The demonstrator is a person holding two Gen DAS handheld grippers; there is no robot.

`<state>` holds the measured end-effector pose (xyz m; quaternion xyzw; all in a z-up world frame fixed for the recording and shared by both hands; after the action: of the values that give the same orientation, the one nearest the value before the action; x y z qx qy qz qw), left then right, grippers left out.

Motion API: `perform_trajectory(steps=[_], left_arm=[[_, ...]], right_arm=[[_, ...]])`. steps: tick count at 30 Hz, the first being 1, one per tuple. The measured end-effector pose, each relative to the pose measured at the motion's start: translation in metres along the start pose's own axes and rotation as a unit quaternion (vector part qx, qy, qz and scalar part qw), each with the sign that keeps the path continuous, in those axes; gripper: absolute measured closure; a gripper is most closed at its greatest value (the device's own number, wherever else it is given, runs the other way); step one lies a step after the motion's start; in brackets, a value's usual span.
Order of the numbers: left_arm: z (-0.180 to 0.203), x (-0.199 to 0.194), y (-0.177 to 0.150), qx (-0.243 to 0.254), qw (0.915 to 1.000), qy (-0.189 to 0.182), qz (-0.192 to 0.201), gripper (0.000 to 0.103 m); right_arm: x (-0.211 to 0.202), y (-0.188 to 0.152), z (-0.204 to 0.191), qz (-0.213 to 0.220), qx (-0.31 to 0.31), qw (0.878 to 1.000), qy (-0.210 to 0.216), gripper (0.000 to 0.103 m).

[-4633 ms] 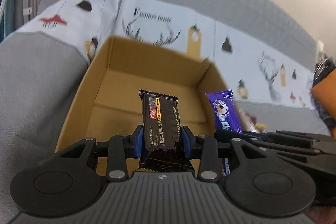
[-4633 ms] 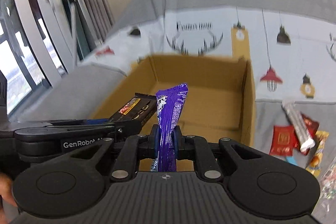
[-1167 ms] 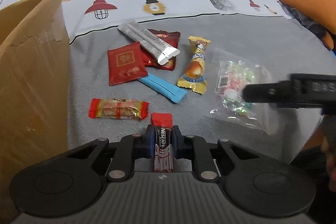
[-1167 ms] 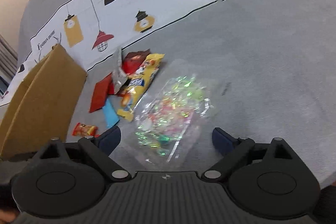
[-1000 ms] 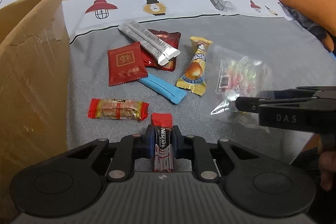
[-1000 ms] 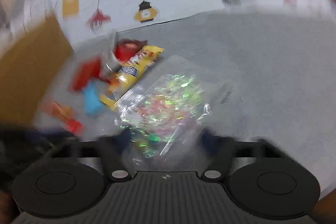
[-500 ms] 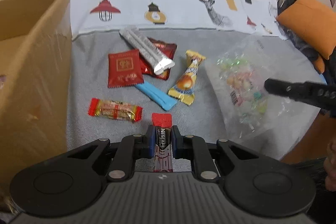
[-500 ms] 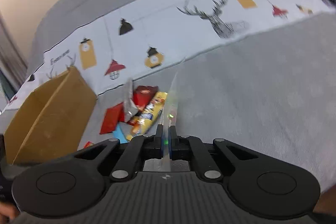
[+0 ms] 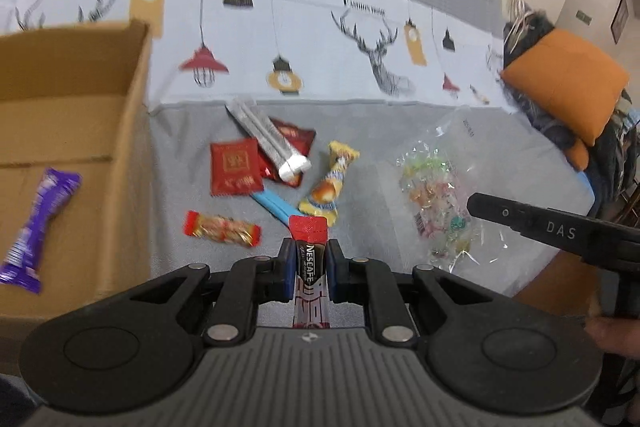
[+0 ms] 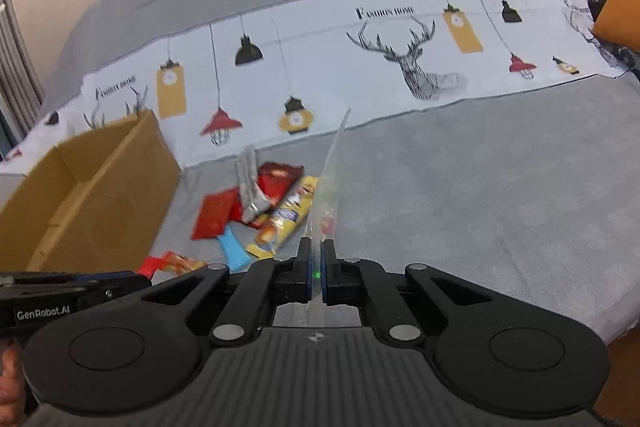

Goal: Organize snacks
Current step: 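Carry the Nescafe stick and candy bag into the box and release both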

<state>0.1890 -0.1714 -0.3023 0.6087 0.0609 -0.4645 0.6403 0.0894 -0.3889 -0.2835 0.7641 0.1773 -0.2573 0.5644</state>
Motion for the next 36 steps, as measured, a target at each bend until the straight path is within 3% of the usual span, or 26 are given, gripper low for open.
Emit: perform_trajectory(steps=[4, 10, 17, 21, 27, 36], left_arm=[[-0.012, -0.034, 0.016, -0.020, 0.9994, 0.000, 0.029, 0.086], [-0.053, -0.091, 0.039, -0.056, 0.9944, 0.025, 0.086, 0.086], [-0.124, -0.173, 0.059, -0.102, 0.9778, 0.053, 0.175, 0.086], [-0.155, -0.204, 0.063, -0.133, 0.9674, 0.064, 0.206, 0.086], [-0.201, -0.194, 0.043, -0.178, 0.9626, 0.090, 0.183, 0.086], [-0.234, -0.132, 0.014, -0.190, 0.9701, 0.104, 0.109, 0.086]], right_arm=[[-0.029, 0.021, -0.030, 0.025, -0.002, 0.999, 0.019, 0.099], [-0.066, 0.053, -0.117, 0.068, -0.055, 0.993, 0.085, 0.099], [-0.081, 0.072, -0.207, 0.078, -0.108, 0.979, 0.153, 0.099], [-0.079, 0.076, -0.251, 0.076, -0.137, 0.971, 0.180, 0.099], [-0.040, 0.062, -0.293, 0.035, -0.147, 0.966, 0.208, 0.099], [0.032, 0.018, -0.297, -0.042, -0.121, 0.971, 0.202, 0.099]])
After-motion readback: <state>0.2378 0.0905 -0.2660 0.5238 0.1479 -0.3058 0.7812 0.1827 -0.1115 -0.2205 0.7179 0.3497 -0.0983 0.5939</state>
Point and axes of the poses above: each gripper's, at about its wrist camera, not at the fingertips, and x roughly the way its jaws point, z to its right, y to its top, the point moved 3 cm from there along x, roughly the way its jaws point, and after that the axes turned 1 degree about -x, right-handed, at the moved point
